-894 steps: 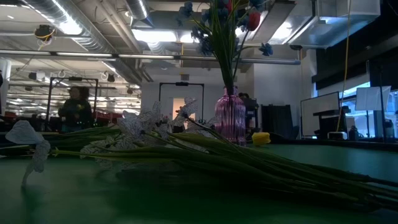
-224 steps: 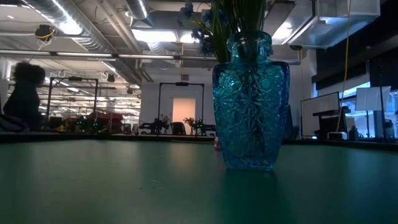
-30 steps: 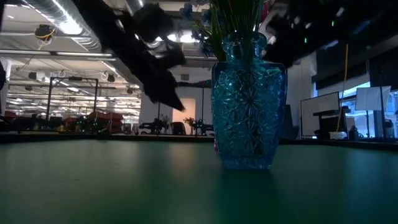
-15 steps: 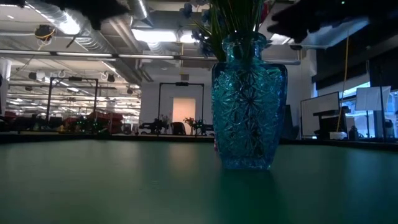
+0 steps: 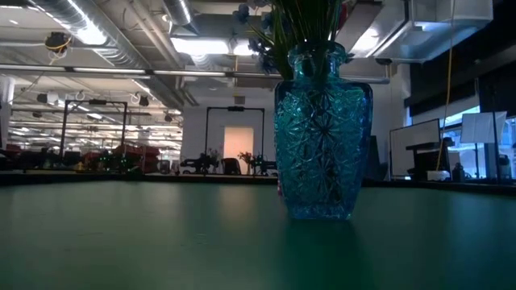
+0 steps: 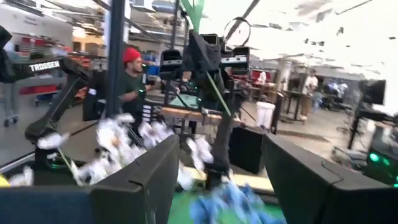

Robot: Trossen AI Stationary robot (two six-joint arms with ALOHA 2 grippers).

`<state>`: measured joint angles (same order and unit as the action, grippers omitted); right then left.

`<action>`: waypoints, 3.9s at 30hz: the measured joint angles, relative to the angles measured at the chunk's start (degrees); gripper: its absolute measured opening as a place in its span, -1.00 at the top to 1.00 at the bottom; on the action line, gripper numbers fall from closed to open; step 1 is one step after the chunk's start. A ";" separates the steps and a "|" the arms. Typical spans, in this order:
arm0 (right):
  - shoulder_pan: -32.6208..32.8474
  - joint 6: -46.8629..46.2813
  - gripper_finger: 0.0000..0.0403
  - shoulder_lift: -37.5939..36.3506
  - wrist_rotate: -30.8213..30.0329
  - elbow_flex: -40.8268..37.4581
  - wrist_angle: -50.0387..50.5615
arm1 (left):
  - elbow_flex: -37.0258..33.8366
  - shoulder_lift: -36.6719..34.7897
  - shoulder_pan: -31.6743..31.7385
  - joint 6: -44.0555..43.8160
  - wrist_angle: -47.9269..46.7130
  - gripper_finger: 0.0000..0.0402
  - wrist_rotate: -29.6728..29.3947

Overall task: Sort flowers into vase by color
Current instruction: Put the yellow flower into the blue vase

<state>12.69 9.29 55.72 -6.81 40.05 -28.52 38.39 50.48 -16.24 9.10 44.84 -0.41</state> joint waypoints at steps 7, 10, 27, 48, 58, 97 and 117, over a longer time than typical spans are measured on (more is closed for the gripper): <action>8.99 5.80 -0.13 3.93 1.76 4.65 -0.52 | 10.40 18.04 -10.80 3.26 4.99 1.00 2.77; 14.09 7.69 -0.13 5.59 -0.84 5.13 -0.48 | 13.64 23.67 -15.73 5.56 5.61 1.00 2.04; 39.13 8.28 -0.13 24.69 -23.80 8.18 -16.00 | 23.72 46.10 -28.45 4.92 19.59 1.00 -3.22; 40.52 20.97 -0.13 58.22 -41.34 37.39 -25.29 | 26.51 65.12 -23.62 3.95 22.67 1.00 -18.64; 39.64 26.85 -0.13 66.07 -45.10 51.27 -23.95 | 32.94 66.51 -24.33 4.55 12.34 1.00 -20.21; 50.53 27.40 0.97 59.76 -83.18 49.02 -13.74 | 32.97 53.94 -33.65 4.01 -20.60 0.26 -40.27; 40.80 6.14 0.98 43.41 -64.59 24.42 -17.95 | 32.97 53.94 -31.98 -7.55 -31.56 0.38 -40.57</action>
<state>53.49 15.43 99.13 -71.40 64.47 -46.47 71.35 104.42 -48.22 1.54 13.28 -40.98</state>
